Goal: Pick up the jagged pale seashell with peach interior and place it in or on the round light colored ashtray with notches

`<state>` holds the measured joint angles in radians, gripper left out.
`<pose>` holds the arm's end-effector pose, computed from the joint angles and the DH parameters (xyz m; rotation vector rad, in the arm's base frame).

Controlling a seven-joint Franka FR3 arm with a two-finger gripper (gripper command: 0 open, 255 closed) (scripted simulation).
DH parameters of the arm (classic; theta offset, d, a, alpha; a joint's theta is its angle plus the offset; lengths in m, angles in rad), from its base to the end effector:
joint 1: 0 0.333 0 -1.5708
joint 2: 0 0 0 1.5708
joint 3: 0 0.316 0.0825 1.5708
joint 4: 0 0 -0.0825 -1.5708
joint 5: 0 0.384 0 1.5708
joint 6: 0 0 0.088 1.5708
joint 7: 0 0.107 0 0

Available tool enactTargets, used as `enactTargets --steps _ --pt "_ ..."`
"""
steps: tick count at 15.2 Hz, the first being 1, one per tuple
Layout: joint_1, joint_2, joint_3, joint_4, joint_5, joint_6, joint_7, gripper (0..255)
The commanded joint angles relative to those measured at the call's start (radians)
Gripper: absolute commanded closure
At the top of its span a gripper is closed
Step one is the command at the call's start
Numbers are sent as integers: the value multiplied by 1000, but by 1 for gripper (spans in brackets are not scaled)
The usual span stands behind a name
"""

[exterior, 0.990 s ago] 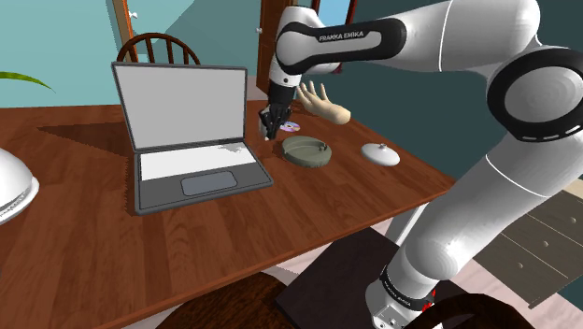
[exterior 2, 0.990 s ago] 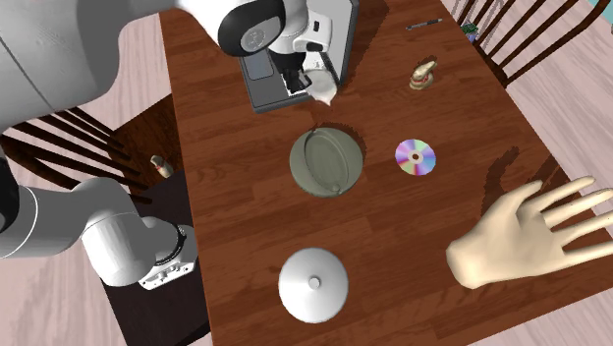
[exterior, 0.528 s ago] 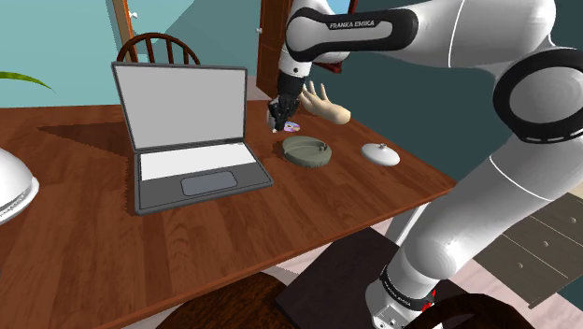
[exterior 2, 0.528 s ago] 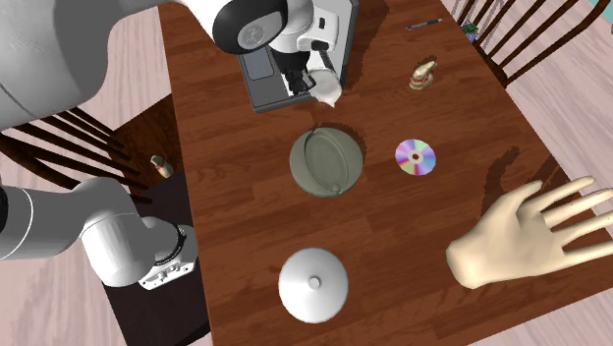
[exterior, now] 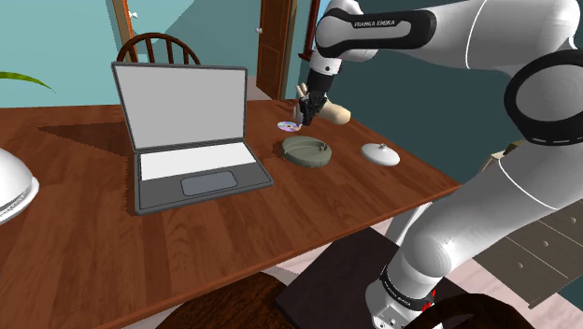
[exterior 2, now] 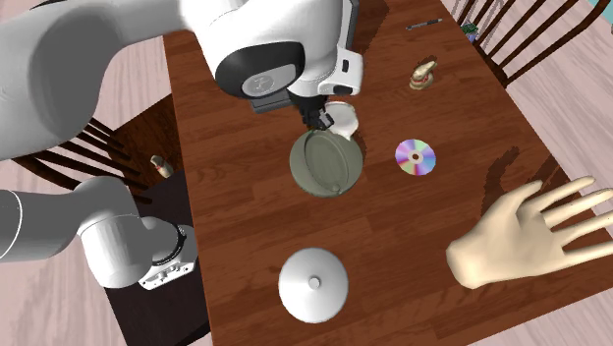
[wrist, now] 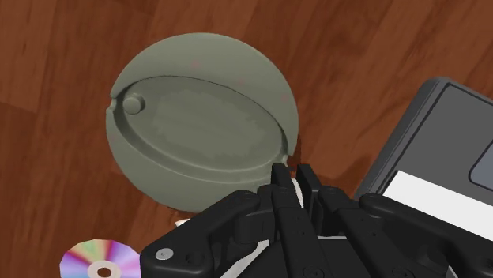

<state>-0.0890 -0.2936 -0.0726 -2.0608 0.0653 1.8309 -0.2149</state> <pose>0.4692 -0.0746 0.5640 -3.0672 -0.0628 -0.1188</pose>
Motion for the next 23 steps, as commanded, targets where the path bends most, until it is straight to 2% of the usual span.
enactTargets --steps 1,15,23 --pt "-13 -9 -22 -11 -5 -1 -35 255" --pt "-13 11 -25 -184 1 192 -51 255" --pt "-14 11 -24 -184 1 191 -51 255"
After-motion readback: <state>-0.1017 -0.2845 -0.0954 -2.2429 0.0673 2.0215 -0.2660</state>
